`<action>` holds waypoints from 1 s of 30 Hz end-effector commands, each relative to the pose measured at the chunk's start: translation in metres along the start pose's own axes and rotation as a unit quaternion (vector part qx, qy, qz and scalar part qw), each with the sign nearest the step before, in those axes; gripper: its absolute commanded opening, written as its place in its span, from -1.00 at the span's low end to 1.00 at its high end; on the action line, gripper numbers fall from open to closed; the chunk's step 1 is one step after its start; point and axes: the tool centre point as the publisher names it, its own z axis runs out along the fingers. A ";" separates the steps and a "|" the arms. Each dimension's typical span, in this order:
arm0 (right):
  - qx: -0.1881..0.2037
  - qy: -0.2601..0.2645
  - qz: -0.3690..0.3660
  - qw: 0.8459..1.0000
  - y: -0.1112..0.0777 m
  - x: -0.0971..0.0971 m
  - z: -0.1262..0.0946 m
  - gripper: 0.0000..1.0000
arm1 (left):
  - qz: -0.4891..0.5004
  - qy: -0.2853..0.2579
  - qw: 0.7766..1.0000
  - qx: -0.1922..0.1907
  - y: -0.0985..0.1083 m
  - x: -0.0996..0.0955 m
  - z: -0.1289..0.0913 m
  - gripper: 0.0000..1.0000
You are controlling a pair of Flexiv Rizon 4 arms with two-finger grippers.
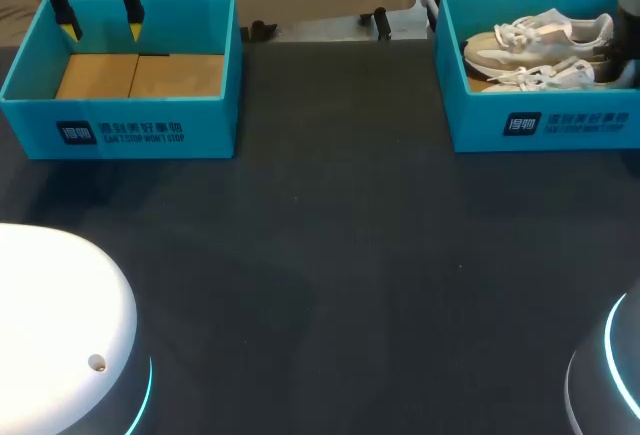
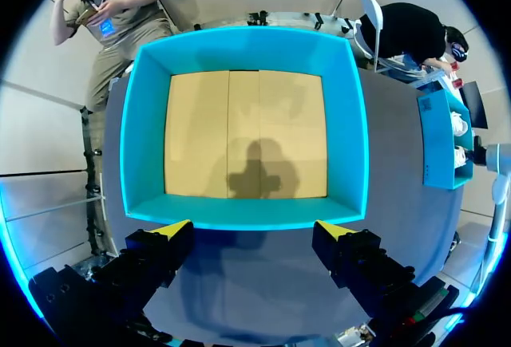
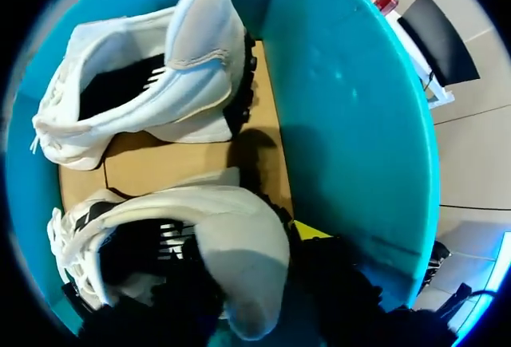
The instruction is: Take the shoe out of the shoebox, open the shoe tongue, remove and reinsert the insole, then place the shoe into the shoebox
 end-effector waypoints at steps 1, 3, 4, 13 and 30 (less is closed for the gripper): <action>0.010 -0.003 0.000 1.000 0.005 0.004 0.004 -1.00 | 0.000 0.000 1.000 0.000 0.000 0.000 0.000 1.00; 0.010 -0.004 0.000 1.000 0.004 0.002 0.001 -1.00 | 0.000 0.000 1.000 0.000 0.000 0.000 0.000 1.00; 0.008 -0.006 0.001 1.000 0.003 0.001 -0.002 -1.00 | 0.000 0.000 1.000 0.000 0.000 0.000 0.000 1.00; -0.001 -0.010 0.029 1.000 0.001 -0.012 -0.028 -1.00 | 0.000 0.000 1.000 0.000 0.000 0.000 0.000 1.00; -0.037 -0.017 0.081 0.996 0.009 -0.032 -0.130 -1.00 | 0.000 0.000 1.000 0.000 0.000 0.000 0.000 1.00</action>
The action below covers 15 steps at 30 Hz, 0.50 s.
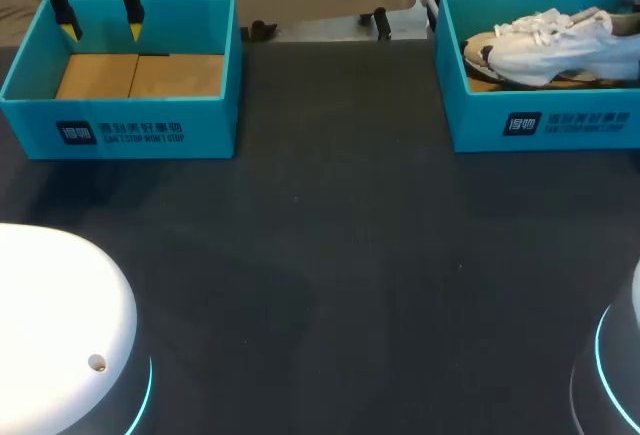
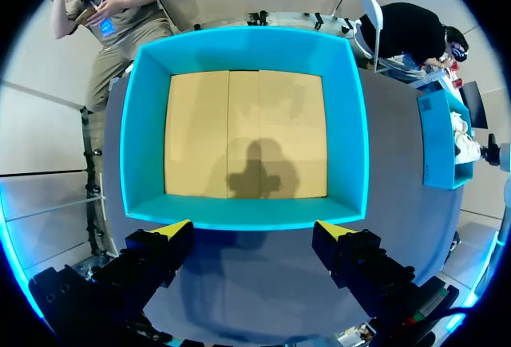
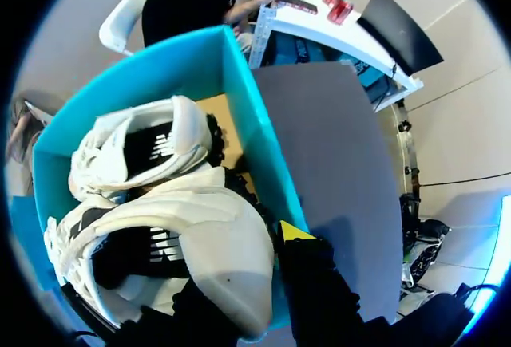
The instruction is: Take the shoe out of the shoebox, open the shoe tongue, remove and reinsert the insole, then place the shoe into the shoebox
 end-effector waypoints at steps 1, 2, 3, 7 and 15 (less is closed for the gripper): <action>-0.009 0.000 0.003 1.000 -0.007 -0.006 -0.041 -1.00 | 0.000 0.000 1.000 0.000 0.000 0.000 0.000 1.00; -0.010 0.001 0.005 1.000 -0.007 -0.007 -0.045 -1.00 | 0.000 0.000 1.000 0.000 0.000 0.000 0.000 1.00; -0.011 0.003 0.007 1.000 -0.007 -0.008 -0.050 -1.00 | 0.000 0.000 1.000 0.000 0.000 0.000 0.000 1.00; -0.012 0.004 0.012 1.000 -0.008 -0.012 -0.065 -1.00 | 0.000 0.000 1.000 0.000 0.000 0.000 0.000 1.00; -0.016 0.016 0.006 1.000 -0.011 -0.010 -0.084 -1.00 | 0.000 0.000 1.000 0.000 0.000 0.000 0.000 1.00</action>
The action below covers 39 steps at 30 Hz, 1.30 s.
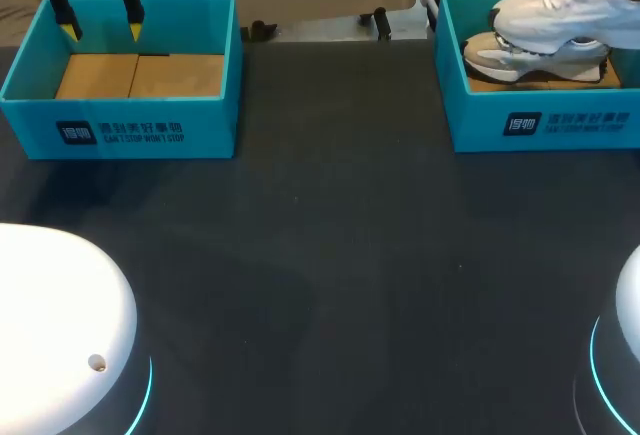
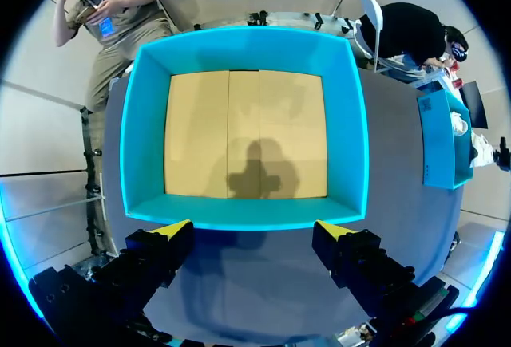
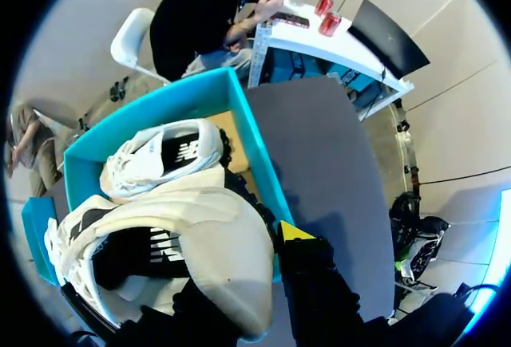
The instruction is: Take the shoe out of the shoebox, open the shoe tongue, remove and reinsert the insole, then place the shoe into the shoebox
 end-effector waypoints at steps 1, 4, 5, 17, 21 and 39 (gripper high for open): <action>0.000 0.002 -0.002 1.000 -0.007 0.000 -0.012 -1.00 | 0.000 0.000 1.000 0.000 0.000 0.000 0.000 1.00; 0.010 -0.005 -0.003 1.000 -0.007 0.000 -0.013 -1.00 | 0.000 0.000 1.000 0.000 0.000 0.000 0.000 1.00; 0.010 -0.005 -0.003 1.000 -0.007 0.000 -0.013 -1.00 | 0.000 0.000 1.000 0.000 0.000 0.000 0.000 1.00; 0.010 -0.005 -0.003 1.000 -0.007 0.000 -0.013 -1.00 | 0.000 0.000 1.000 0.000 0.000 0.000 0.000 1.00; 0.010 -0.005 -0.003 1.000 -0.007 0.000 -0.013 -1.00 | 0.000 0.000 1.000 0.000 0.000 0.000 0.000 1.00; 0.000 -0.007 0.001 1.000 -0.103 0.041 -0.048 -1.00 | 0.000 0.000 1.000 0.000 0.000 0.000 0.000 1.00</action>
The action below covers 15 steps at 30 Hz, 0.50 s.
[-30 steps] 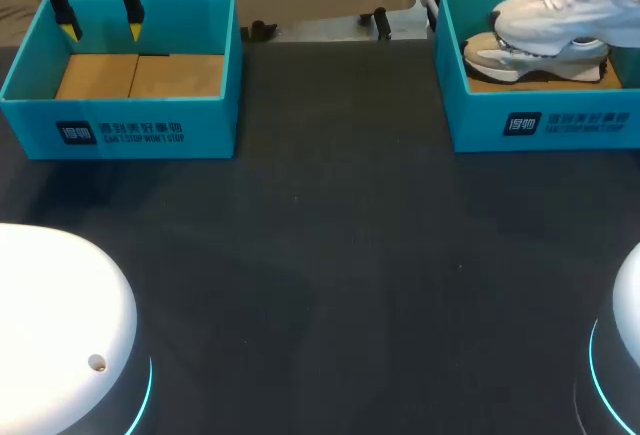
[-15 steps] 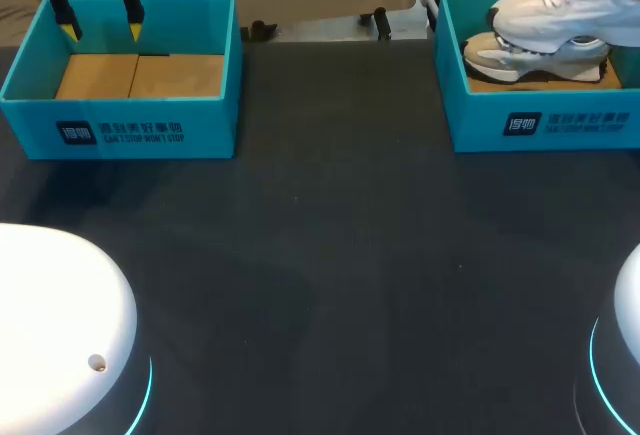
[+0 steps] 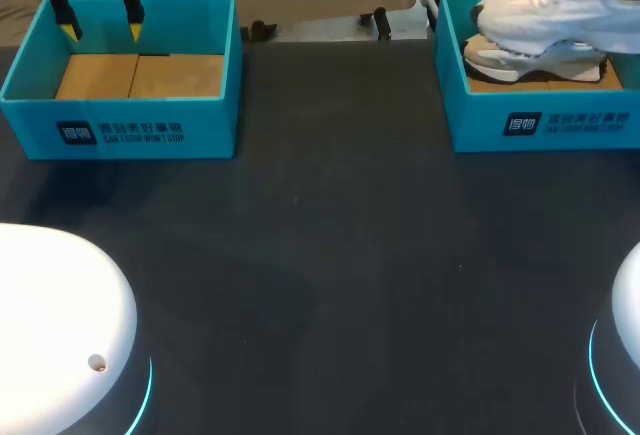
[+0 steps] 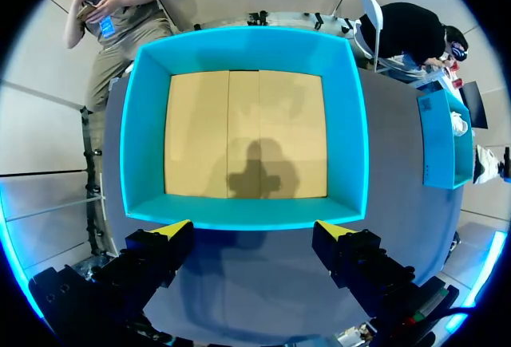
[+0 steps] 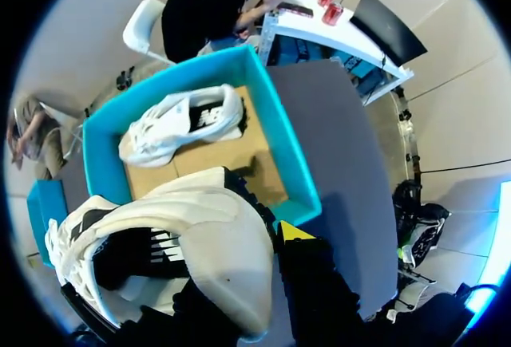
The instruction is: Take the shoe out of the shoebox, open the shoe tongue, remove and reinsert the insole, then place the shoe into the shoebox
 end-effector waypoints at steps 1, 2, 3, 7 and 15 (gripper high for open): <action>-0.029 -0.008 0.004 1.000 -0.050 0.018 -0.009 -1.00 | 0.000 0.000 1.000 0.000 0.000 0.000 0.000 1.00; -0.029 -0.008 0.005 1.000 -0.059 0.022 -0.011 -1.00 | 0.000 0.000 1.000 0.000 0.000 0.000 0.000 1.00; -0.030 -0.008 0.006 1.000 -0.067 0.025 -0.013 -1.00 | 0.000 0.000 1.000 0.000 0.000 0.000 0.000 1.00; -0.037 -0.017 0.007 0.999 -0.099 0.039 -0.022 -1.00 | 0.000 0.000 1.000 0.000 0.000 0.000 0.000 1.00; -0.047 -0.030 -0.002 0.998 -0.162 0.070 -0.039 -1.00 | 0.000 0.000 1.000 0.000 0.000 0.000 0.000 1.00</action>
